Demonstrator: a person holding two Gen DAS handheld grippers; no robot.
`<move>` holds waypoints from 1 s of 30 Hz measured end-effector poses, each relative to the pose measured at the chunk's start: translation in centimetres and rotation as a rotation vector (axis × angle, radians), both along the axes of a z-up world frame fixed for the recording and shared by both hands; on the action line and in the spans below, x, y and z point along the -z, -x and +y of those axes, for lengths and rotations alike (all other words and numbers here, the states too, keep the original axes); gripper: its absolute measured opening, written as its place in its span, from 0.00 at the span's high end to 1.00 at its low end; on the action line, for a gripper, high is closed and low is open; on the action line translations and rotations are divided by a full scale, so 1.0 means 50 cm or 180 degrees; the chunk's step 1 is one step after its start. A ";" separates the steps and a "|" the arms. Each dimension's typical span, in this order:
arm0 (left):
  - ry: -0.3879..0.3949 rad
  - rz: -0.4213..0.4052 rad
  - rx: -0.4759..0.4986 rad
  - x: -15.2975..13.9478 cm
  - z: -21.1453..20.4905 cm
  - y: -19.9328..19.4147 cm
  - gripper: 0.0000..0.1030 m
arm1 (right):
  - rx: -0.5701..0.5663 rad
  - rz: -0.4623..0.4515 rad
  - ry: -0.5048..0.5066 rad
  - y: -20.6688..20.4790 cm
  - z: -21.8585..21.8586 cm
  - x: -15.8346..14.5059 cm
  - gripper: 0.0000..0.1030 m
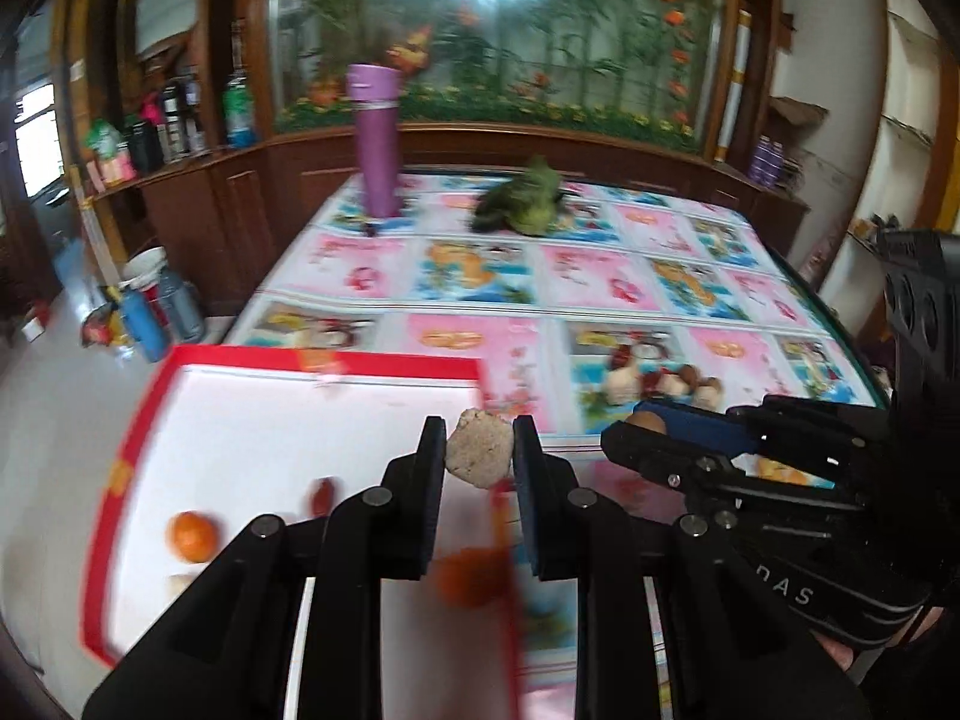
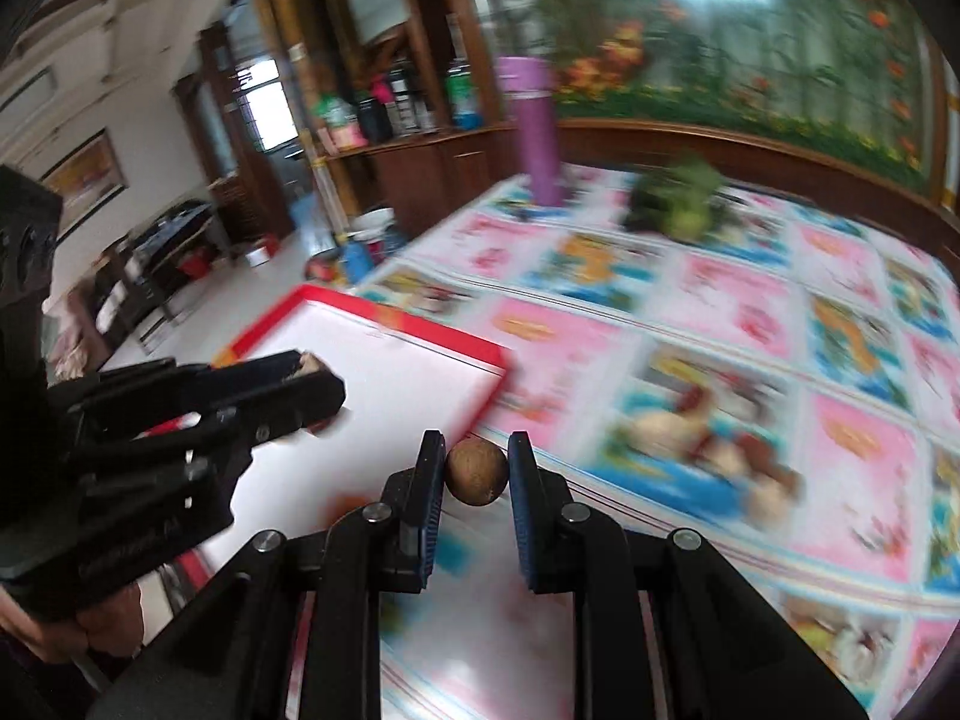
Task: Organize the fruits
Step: 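Carry the longan and cube over the tray and open both grippers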
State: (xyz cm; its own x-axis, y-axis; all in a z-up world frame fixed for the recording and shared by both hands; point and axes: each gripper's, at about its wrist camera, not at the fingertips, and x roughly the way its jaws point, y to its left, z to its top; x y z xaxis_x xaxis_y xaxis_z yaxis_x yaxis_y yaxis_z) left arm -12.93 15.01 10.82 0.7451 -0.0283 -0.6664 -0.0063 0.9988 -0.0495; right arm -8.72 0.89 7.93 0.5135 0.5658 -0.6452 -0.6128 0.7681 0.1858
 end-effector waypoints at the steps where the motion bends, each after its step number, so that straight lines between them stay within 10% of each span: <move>1: -0.0030 0.0007 -0.0121 0.000 0.035 0.009 0.76 | -0.0064 -0.0007 0.0007 -0.001 0.035 -0.002 0.81; 11: -0.0067 0.0390 -0.0772 0.067 0.242 -0.026 0.76 | -0.0166 0.0326 0.0177 -0.062 0.239 0.037 0.81; 30: -0.0037 0.0946 -0.0887 0.151 0.277 -0.084 0.75 | -0.0020 0.0963 0.0622 -0.117 0.325 0.121 0.81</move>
State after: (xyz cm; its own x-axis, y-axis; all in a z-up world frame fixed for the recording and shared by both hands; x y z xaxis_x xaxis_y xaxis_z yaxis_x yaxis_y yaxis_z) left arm -8.71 28.88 3.28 0.4980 0.1562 -0.8530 -0.2891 0.9573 0.0066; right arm -2.85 17.15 1.89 0.2794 0.4194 -0.8637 -0.5574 0.8033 0.2097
